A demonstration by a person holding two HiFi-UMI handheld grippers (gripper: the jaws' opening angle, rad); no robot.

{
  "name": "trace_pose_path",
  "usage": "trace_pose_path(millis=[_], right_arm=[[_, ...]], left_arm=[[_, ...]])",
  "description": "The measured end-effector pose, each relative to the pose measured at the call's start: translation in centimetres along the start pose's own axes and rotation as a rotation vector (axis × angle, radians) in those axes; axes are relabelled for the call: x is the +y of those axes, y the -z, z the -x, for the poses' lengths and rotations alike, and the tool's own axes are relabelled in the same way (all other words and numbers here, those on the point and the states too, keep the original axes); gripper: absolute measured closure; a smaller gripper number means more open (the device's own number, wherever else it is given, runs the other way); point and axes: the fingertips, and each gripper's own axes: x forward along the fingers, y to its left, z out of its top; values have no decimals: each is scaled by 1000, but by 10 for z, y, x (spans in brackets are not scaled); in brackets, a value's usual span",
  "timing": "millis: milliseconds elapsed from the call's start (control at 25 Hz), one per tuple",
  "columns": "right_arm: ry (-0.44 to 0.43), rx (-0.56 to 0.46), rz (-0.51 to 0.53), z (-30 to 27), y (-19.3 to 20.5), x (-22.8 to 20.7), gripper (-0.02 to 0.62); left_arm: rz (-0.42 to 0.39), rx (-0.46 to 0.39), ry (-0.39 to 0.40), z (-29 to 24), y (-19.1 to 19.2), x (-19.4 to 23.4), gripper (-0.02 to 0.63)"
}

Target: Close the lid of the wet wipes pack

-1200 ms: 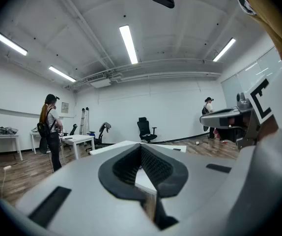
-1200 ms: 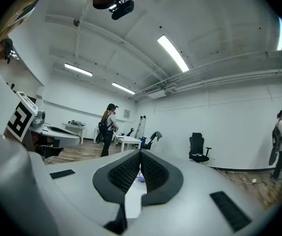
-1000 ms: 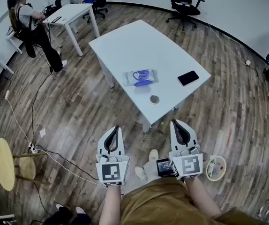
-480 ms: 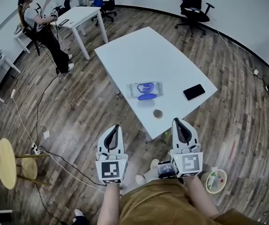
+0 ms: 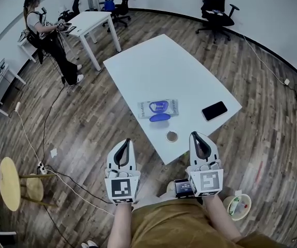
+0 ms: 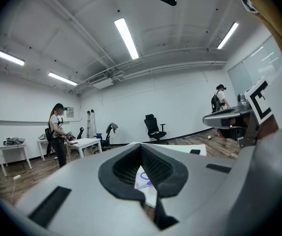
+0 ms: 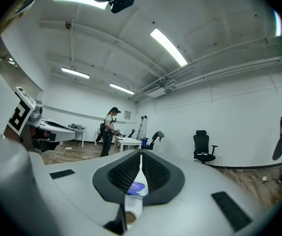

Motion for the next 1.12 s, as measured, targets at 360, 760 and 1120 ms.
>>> trace_pose_path(millis=[360,760,1120], right_arm=[[-28,33,-5,-9,14,2,586],[-12,77,-5,-33,25,-6,586],[22,70,-7,-63,21,-7,586]], left_arm=[[12,25,6,-14,10,-3,609],[31,26,51,-50,15,1,609],[40,42,99,-86,21,16,609]])
